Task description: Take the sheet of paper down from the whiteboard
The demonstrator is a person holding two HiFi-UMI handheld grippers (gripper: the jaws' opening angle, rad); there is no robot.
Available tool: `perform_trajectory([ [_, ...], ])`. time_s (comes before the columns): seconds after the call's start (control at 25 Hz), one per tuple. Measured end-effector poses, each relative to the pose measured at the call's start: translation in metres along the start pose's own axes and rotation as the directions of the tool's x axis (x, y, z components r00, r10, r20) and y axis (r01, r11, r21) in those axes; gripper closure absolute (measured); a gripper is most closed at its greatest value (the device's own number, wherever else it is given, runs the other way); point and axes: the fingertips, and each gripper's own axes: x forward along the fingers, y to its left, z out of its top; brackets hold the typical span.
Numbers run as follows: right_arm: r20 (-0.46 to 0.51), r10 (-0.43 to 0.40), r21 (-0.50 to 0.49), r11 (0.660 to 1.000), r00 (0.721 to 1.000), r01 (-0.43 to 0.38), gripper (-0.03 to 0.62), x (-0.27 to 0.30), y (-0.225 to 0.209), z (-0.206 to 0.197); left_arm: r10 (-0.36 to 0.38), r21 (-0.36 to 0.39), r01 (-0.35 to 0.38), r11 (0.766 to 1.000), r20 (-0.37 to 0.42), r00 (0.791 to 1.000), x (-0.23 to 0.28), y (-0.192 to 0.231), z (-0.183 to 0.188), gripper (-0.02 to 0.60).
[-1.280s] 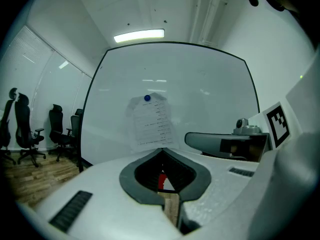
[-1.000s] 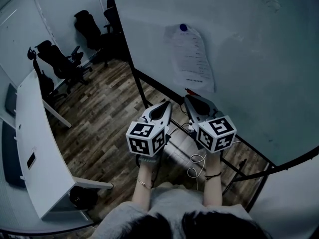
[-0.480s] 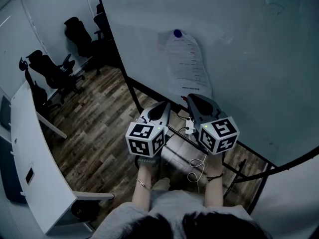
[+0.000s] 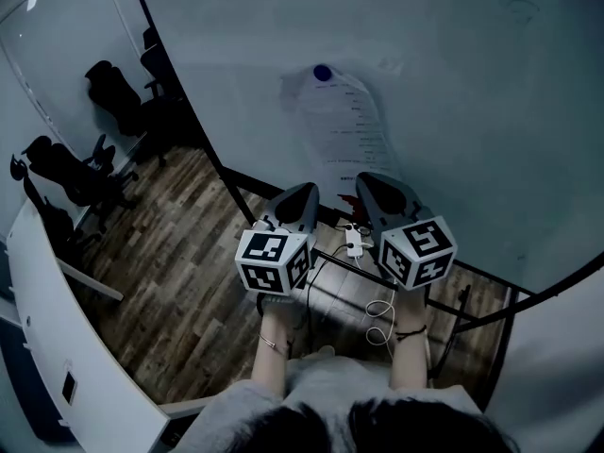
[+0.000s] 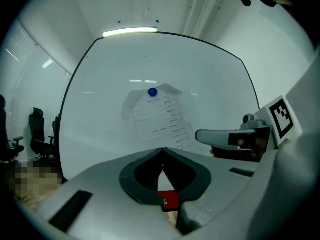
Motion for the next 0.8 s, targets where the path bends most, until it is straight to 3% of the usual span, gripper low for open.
perform_trajectory([
  [0.48,0.047,-0.181,-0.071,0.980,0.982,0.184,0.594,0.013,-0.015,0.026,-0.163,0.048,0.159,0.986,0.100,0.982,0.030,0.023,0.044,0.575],
  [0.8,0.036,-0.246,-0.150,0.957,0.969,0.249,0.592,0.009,-0.023,0.044,-0.170,0.134,0.151,0.979,0.142,0.975,0.046,0.028,0.076,0.575],
])
